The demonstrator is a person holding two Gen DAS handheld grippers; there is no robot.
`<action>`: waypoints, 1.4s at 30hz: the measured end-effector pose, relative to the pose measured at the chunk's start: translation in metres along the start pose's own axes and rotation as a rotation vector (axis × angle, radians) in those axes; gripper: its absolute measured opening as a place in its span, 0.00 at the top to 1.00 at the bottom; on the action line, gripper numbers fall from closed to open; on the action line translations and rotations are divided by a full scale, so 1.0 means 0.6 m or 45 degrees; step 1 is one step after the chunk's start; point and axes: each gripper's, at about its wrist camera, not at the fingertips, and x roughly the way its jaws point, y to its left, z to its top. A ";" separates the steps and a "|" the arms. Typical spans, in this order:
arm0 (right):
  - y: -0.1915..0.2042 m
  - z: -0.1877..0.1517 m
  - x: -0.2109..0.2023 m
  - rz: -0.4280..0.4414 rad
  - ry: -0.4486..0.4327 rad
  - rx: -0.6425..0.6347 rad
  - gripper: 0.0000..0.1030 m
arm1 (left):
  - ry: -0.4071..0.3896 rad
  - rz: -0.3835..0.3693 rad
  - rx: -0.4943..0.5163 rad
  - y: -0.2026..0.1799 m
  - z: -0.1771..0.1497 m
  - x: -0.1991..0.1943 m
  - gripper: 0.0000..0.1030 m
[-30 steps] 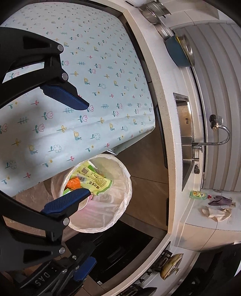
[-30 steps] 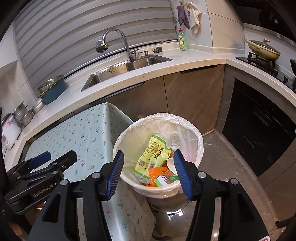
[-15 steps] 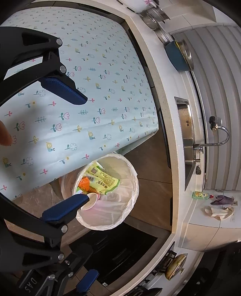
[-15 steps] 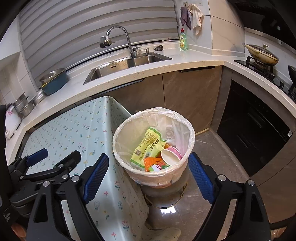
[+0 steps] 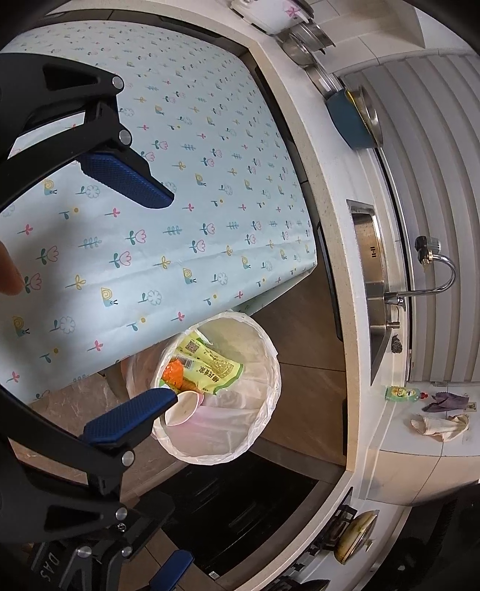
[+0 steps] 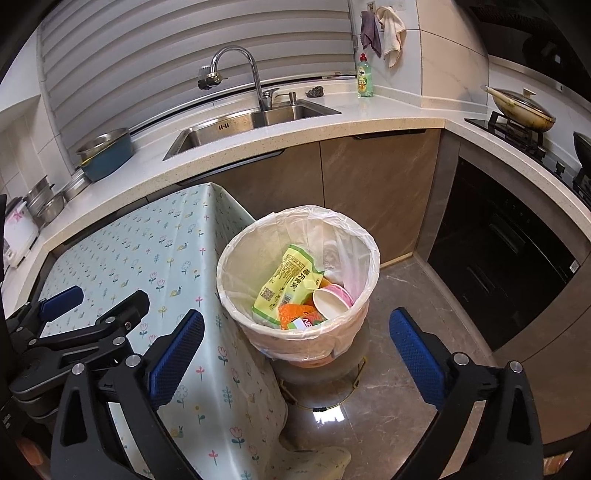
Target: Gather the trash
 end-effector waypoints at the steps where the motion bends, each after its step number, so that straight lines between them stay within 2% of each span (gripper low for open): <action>1: 0.000 0.001 0.000 -0.001 -0.002 -0.002 0.06 | -0.001 0.002 -0.001 0.000 0.000 -0.001 0.09; 17: 0.013 -0.005 0.003 -0.067 -0.004 -0.074 0.06 | 0.006 0.048 -0.036 0.020 -0.007 0.001 0.09; 42: 0.020 -0.016 0.004 -0.081 0.009 -0.131 0.06 | -0.005 0.084 -0.049 0.028 -0.018 -0.009 0.09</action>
